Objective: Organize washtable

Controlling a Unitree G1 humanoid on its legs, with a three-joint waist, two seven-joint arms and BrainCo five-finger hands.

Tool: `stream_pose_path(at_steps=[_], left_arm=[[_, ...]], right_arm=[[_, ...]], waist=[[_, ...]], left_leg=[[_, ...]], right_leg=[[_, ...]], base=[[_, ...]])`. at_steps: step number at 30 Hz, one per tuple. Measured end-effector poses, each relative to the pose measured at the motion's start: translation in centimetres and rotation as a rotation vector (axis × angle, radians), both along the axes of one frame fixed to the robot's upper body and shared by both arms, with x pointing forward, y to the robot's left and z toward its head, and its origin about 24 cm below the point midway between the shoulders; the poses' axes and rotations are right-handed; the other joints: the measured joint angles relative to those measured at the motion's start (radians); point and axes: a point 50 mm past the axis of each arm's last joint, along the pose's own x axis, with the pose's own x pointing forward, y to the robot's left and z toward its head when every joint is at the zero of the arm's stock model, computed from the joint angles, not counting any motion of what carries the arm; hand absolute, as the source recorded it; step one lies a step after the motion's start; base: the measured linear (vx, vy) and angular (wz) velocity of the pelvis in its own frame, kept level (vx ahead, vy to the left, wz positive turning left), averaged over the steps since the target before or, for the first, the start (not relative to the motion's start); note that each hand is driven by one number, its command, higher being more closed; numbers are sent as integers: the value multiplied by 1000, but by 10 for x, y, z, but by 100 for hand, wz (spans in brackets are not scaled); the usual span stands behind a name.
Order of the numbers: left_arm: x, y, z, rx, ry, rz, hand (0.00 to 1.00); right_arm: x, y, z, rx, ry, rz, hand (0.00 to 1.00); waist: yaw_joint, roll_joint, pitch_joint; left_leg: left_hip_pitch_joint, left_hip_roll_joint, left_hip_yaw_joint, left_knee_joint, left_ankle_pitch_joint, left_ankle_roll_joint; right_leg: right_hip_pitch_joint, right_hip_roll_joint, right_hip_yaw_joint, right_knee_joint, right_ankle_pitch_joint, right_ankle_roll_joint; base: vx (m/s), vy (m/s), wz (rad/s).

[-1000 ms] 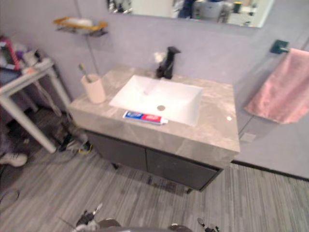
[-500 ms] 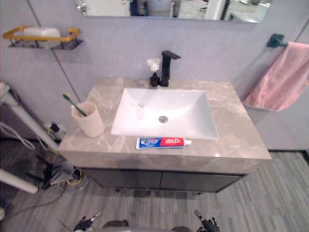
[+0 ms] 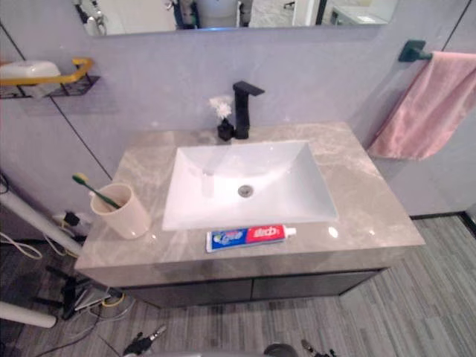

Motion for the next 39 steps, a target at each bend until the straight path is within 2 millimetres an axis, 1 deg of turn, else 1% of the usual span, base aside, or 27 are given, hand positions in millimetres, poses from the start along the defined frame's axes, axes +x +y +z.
stream_pose_path(at_steps=[1, 8, 11, 14, 16, 18, 21, 22, 25, 26, 27, 28, 29, 30, 31, 32, 33, 34, 35, 36, 37, 38, 39], left_arm=[[3, 8, 1, 19, -8, -52, 0], [3, 8, 1, 19, -7, -51, 0], [0, 11, 1, 25, 2, -14, 0], [-6, 16, 0, 35, 31, 35, 0], [-17, 20, -1, 44, 77, 63, 0], [-26, 24, -1, 58, 105, 104, 0], [-44, 30, -1, 80, 149, 175, 0], [-52, 30, -2, 88, 170, 205, 0], [-65, 27, -2, 91, 208, 233, 0], [-70, 26, -3, 93, 225, 262, 0], [-70, 26, -3, 93, 227, 267, 0], [-73, 27, -2, 93, 231, 289, 0], [-73, 28, -2, 102, 235, 303, 0], [-72, 29, -1, 111, 233, 306, 0], [-72, 30, -1, 114, 230, 309, 0], [-72, 31, -1, 118, 228, 312, 0], [-71, 32, 0, 125, 226, 306, 0], [-68, 33, 0, 134, 220, 293, 0], [-67, 33, 0, 137, 220, 286, 0], [-69, 33, 0, 140, 228, 281, 0], [-70, 33, 0, 144, 235, 280, 0], [-69, 32, 0, 146, 236, 270, 0], [-69, 32, 0, 146, 237, 257, 0]], right_arm=[[7, 7, -3, 18, 36, 186, 0], [6, 5, -3, 14, 38, 174, 0], [-1, 1, -4, 15, 58, 113, 0], [-12, -6, -4, 17, 78, -1, 0], [-24, -19, -2, -7, 86, -168, 0], [-31, -29, 0, -33, 89, -289, 0], [-41, -40, 3, -70, 97, -447, 0], [-46, -42, 4, -76, 98, -501, 0], [-50, -48, 6, -96, 88, -589, 0], [-47, -55, 10, -117, 61, -639, 0], [-46, -59, 12, -129, 40, -662, 0], [-43, -68, 17, -157, 4, -697, 0], [-37, -83, 27, -215, -50, -737, 0], [-28, -101, 41, -290, -119, -755, 0], [-22, -112, 51, -335, -165, -766, 0], [-11, -126, 68, -405, -235, -762, 0], [5, -146, 95, -518, -324, -745, 0], [13, -165, 123, -647, -384, -725, 0], [20, -174, 137, -713, -414, -715, 0], [29, -188, 163, -815, -472, -728, 0], [39, -198, 186, -898, -538, -747, 0], [44, -201, 195, -938, -561, -755, 0], [52, -208, 212, -996, -602, -775, 0]], waist=[[1, -27, 9], [1, -25, 9], [-6, -24, 7], [-16, -24, 7], [-20, -25, 15], [-18, -23, 15], [-10, -38, 15], [-1, -40, 15], [8, -47, 14], [9, -57, 18], [9, -58, 19], [8, -56, 19], [7, -56, 19], [5, -56, 19], [3, -57, 18], [3, -59, 17], [1, -63, 13], [0, -67, 7], [1, -70, 4], [-2, -77, -11], [-9, -78, -24], [-11, -83, -24], [-19, -90, -27]], left_leg=[[36, -52, -62, -46, 27, 25], [33, -52, -57, -46, 27, 25], [33, -53, -45, -50, 27, 25], [34, -52, -19, -52, 27, 25], [32, -53, 0, -53, 27, 25], [25, -54, 14, -54, 27, 25], [29, -54, 21, -60, 28, 26], [30, -53, 26, -61, 28, 26], [31, -53, 45, -62, 27, 25], [30, -52, 71, -62, 25, 25], [30, -50, 97, -62, 22, 22], [30, -47, 127, -62, 22, 22], [31, -45, 162, -62, 22, 22], [31, -47, 179, -62, 22, 21], [30, -48, 182, -62, 21, 23], [29, -49, 187, -62, 19, 26], [24, -49, 192, -62, 18, 27], [21, -49, 192, -62, 18, 27], [21, -48, 192, -62, 18, 27], [14, -46, 192, -62, 19, 28], [10, -43, 191, -61, 22, 32], [10, -42, 190, -61, 22, 32], [7, -41, 184, -61, 22, 32]], right_leg=[[65, -36, -56, -66, 26, 31], [57, -36, -53, -61, 26, 31], [48, -41, -53, -54, 26, 31], [37, -50, -51, -42, 25, 33], [24, -66, -51, -22, 24, 35], [16, -70, -49, -11, 24, 35], [17, -71, -50, -8, 24, 35], [17, -72, -50, -8, 24, 35], [17, -77, -55, -5, 24, 36], [17, -83, -57, -4, 24, 37], [17, -86, -59, -4, 25, 38], [18, -90, -63, -5, 27, 41], [16, -96, -67, -8, 29, 46], [15, -102, -68, -10, 30, 47], [15, -103, -67, -11, 32, 48], [14, -104, -65, -12, 35, 49], [12, -104, -62, -13, 38, 48], [8, -104, -64, -13, 40, 48], [8, -103, -66, -12, 41, 48], [-1, -101, -75, -8, 40, 48], [-4, -99, -82, -6, 40, 48], [-4, -98, -84, -6, 40, 48], [-4, -97, -91, -4, 40, 48]], base=[[-1, -9, 5], [0, 0, -2], [0, 0, -8], [-23, 15, -9], [-32, 34, -14], [-56, 23, -15], [-62, 3, -5], [-39, 1, -2], [-47, 13, 0], [-49, 30, 5], [-59, 48, 9], [-59, 55, 11], [-64, 71, 11], [-50, 62, 5], [-21, 51, -4], [16, 55, -12], [36, 46, -11], [44, 32, -7], [40, -2, -1], [60, -12, 0], [66, -13, 2], [64, -15, 7], [44, -16, 13]])
